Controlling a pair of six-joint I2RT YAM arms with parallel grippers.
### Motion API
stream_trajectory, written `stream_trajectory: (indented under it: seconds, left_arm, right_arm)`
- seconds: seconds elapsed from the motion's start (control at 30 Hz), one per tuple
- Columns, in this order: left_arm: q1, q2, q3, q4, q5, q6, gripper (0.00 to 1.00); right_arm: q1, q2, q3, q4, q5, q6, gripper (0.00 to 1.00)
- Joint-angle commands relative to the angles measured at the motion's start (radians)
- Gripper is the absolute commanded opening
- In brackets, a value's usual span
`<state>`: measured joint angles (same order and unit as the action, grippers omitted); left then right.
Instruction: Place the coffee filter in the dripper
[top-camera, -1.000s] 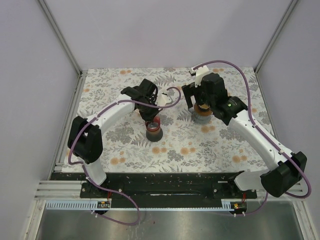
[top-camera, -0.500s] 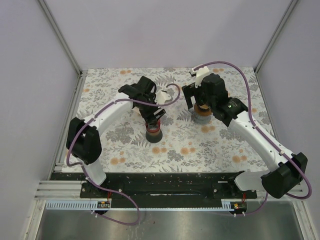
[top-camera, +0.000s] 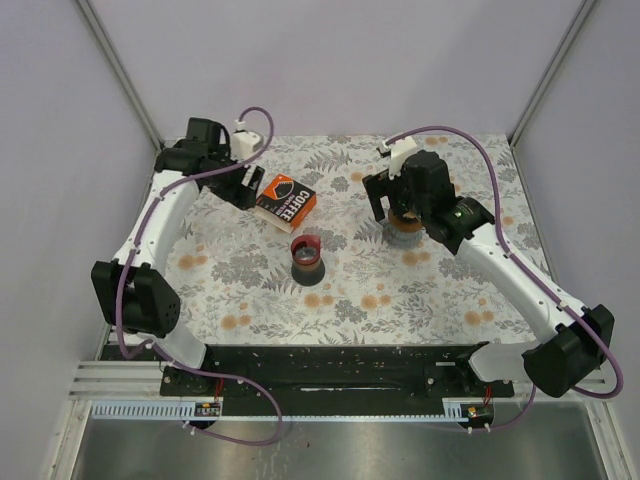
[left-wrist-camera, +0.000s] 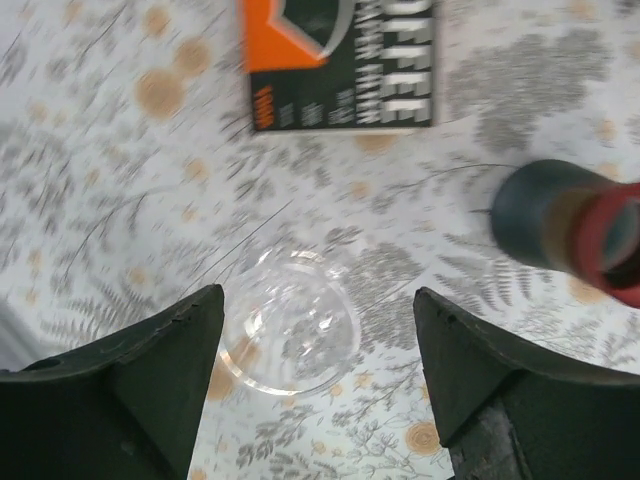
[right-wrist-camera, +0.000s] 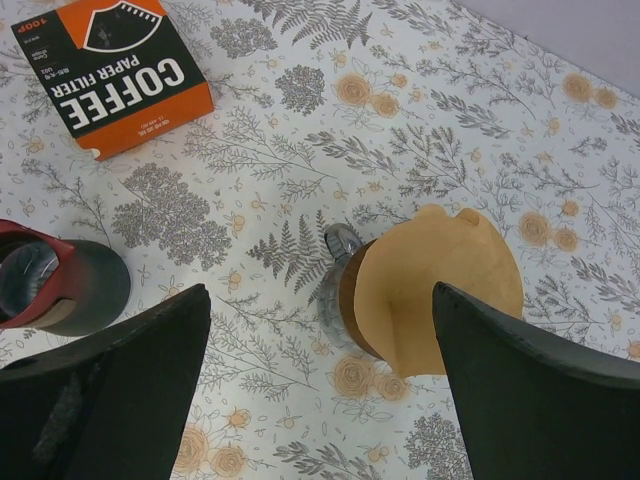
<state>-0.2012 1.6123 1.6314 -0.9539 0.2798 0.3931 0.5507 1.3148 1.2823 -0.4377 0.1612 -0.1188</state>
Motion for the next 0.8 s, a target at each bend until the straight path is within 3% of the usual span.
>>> stream_trajectory:
  seconds: [0.0,0.27,0.4,0.57,0.77]
  left_arm:
    - [0.16,0.026,-0.03,0.018,-0.117,-0.077,0.81]
    - [0.25,0.1,-0.16,0.093,-0.168,-0.063,0.82]
    - [0.261,0.15,-0.196,0.11,-0.165,-0.059,0.77]
    - [0.266,0.204,-0.196,0.11,-0.139,-0.056,0.5]
    - [0.267,0.221,-0.177,0.077,-0.084,-0.057,0.0]
  right_arm:
    - [-0.006,-0.031,-0.011,0.04,-0.026,-0.008,0.99]
    - [-0.006,-0.022,-0.011,0.042,-0.032,-0.01,0.99]
    - [-0.006,-0.022,-0.014,0.042,-0.028,-0.013,0.99]
    - [-0.006,-0.022,-0.014,0.042,-0.028,-0.01,0.99]
    - [-0.006,-0.026,-0.017,0.043,-0.025,-0.013,0.99]
